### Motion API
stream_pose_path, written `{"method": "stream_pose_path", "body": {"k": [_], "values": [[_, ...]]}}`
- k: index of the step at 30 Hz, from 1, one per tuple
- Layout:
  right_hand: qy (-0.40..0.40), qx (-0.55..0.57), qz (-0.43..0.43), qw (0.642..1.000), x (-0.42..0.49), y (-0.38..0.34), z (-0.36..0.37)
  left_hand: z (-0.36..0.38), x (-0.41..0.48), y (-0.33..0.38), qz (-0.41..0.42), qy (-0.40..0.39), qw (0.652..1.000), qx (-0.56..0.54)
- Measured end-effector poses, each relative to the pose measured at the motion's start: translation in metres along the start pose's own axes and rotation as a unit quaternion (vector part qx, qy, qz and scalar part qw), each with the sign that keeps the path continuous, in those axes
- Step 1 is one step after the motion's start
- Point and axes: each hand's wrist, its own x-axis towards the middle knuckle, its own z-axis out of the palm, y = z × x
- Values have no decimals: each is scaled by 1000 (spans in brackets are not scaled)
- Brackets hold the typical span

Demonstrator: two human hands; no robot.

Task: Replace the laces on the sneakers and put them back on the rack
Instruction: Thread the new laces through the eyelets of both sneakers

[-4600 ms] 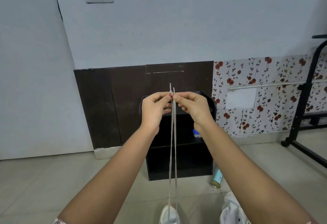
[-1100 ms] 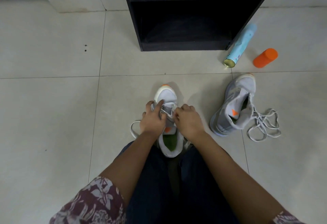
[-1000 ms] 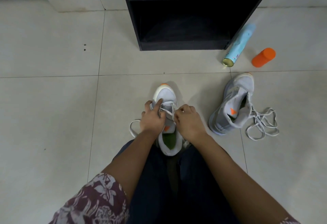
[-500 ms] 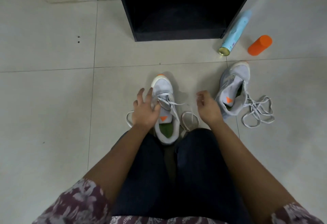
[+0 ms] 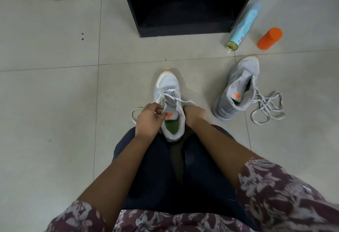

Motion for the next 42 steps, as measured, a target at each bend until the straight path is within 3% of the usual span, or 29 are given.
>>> {"method": "stream_pose_path", "body": {"k": [5,8,10,12,14,19,22,28,35,42], "values": [[-15,7,20,1000,-4,4,-1,-3,-7,-5,-21,23,998,-57],[61,87,30,994,-19,17,-17,-8,-10,-6,-42,33,993,-110],[111,223,32,968,-37,27,-31,-10,-9,-8,-61,67,986,-137],[125,377,0,918,-55,34,-40,-13,-3,-13,-103,97,980,-137],[129,445,-46,885,-66,34,-42,-15,6,-20,-151,60,982,-93],[186,410,-56,891,-74,31,-18,-9,23,-22,-174,-126,961,174],[192,323,-63,925,-74,38,0,-6,32,-12,-152,-166,939,258],[186,338,-61,920,-67,35,-1,0,39,-10,-115,-216,904,351],[206,327,-43,921,-69,28,-3,-1,44,-13,-28,-155,942,297],[202,344,-44,916,-65,30,0,0,45,-18,21,-108,953,281]]}}
